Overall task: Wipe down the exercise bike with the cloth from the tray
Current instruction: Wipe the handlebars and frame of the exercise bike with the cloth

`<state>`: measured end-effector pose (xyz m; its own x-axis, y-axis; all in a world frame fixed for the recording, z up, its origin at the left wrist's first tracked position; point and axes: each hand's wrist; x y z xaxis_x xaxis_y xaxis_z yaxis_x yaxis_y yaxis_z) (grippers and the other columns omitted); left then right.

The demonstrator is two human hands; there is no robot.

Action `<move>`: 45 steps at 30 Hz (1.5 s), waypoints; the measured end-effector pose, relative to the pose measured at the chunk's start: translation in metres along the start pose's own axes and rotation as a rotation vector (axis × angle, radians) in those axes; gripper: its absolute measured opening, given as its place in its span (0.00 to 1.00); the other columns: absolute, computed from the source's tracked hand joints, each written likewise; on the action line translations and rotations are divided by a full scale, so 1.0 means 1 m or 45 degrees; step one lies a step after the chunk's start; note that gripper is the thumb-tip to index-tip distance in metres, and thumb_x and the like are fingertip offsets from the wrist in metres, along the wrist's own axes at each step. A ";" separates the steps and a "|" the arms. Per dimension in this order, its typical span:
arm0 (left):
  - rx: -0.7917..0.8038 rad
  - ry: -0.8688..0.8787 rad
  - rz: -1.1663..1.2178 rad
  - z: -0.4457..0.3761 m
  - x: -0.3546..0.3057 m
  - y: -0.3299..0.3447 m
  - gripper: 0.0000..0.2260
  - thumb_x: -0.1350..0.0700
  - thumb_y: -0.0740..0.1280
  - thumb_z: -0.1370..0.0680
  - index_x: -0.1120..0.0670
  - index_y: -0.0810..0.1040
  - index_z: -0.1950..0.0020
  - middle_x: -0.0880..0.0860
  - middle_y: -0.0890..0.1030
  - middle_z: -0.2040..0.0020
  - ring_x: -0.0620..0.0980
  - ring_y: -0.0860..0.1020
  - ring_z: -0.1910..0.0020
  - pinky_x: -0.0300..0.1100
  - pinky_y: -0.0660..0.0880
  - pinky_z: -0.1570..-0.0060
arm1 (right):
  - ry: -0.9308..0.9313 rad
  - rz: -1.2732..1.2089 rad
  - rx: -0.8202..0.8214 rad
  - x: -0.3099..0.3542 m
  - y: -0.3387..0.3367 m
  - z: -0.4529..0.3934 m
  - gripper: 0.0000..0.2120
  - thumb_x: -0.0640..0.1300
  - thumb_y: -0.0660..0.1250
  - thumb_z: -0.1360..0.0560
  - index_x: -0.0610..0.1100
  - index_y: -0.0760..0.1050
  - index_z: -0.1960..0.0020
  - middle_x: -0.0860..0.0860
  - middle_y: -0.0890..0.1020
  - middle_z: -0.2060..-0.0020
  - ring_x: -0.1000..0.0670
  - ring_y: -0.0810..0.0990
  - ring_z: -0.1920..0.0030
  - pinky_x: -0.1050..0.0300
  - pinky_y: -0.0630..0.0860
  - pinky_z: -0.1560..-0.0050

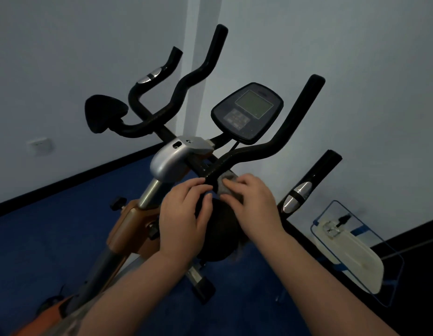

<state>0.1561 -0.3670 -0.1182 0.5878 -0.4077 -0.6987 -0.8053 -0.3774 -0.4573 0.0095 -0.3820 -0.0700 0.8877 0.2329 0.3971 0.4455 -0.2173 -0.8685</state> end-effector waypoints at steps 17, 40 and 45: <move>-0.065 0.019 0.038 0.003 0.006 0.004 0.10 0.52 0.60 0.21 0.52 0.79 0.46 0.47 0.79 0.43 0.42 0.74 0.43 0.45 0.72 0.43 | 0.108 0.065 0.225 -0.006 -0.002 -0.027 0.14 0.57 0.63 0.24 0.48 0.80 0.51 0.53 0.71 0.60 0.52 0.72 0.57 0.58 0.62 0.63; -0.070 0.047 0.204 0.003 0.011 0.008 0.09 0.55 0.61 0.22 0.54 0.79 0.47 0.46 0.77 0.44 0.41 0.73 0.42 0.48 0.72 0.42 | 0.174 0.427 0.036 -0.007 -0.014 0.021 0.13 0.54 0.58 0.22 0.53 0.79 0.45 0.55 0.75 0.48 0.53 0.71 0.44 0.57 0.52 0.42; -0.077 0.047 0.217 0.004 0.011 0.010 0.09 0.54 0.61 0.21 0.54 0.79 0.47 0.47 0.77 0.44 0.43 0.74 0.42 0.52 0.72 0.42 | 0.221 0.165 0.111 0.001 -0.002 -0.008 0.14 0.54 0.57 0.21 0.52 0.79 0.43 0.55 0.76 0.44 0.54 0.72 0.46 0.59 0.51 0.46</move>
<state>0.1544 -0.3716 -0.1329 0.4468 -0.4997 -0.7421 -0.8879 -0.3490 -0.2997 0.0105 -0.3885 -0.0656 0.9469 0.0405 0.3188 0.3212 -0.1503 -0.9350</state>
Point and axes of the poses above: each hand's wrist, its own z-axis away from the middle knuckle, its own y-axis out of the palm, x = y × z
